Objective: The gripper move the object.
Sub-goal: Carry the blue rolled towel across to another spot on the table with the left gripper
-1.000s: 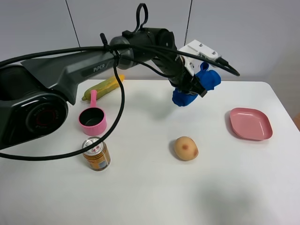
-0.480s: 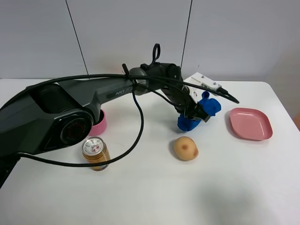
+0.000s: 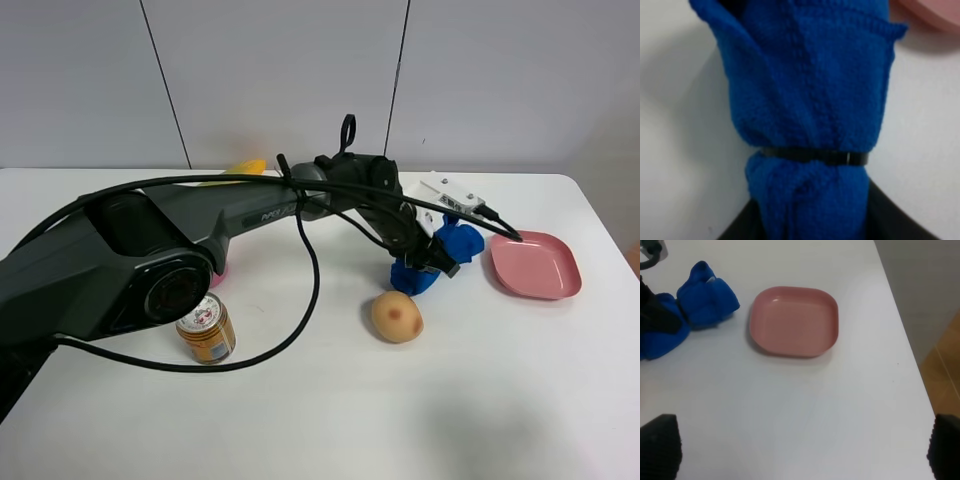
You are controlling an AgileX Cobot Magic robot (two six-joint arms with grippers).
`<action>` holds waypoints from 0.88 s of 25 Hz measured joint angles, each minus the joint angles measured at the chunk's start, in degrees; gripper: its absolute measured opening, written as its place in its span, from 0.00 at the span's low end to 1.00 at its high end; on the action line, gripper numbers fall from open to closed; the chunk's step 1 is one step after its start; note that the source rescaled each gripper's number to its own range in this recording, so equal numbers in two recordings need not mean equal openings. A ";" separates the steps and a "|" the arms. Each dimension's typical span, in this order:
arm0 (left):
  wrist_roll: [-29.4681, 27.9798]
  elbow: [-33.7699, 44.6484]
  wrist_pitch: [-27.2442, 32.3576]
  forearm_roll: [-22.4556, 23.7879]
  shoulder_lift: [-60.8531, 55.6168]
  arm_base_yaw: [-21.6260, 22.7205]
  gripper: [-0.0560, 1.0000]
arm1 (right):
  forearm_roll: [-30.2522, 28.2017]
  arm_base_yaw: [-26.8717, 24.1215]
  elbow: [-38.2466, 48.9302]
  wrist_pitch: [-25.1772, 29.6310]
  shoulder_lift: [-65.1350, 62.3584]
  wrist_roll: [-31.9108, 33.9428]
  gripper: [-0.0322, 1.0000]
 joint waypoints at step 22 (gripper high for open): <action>2.49 0.00 -4.82 2.07 0.00 0.00 0.83 | 0.00 0.00 0.00 0.00 0.00 0.00 1.00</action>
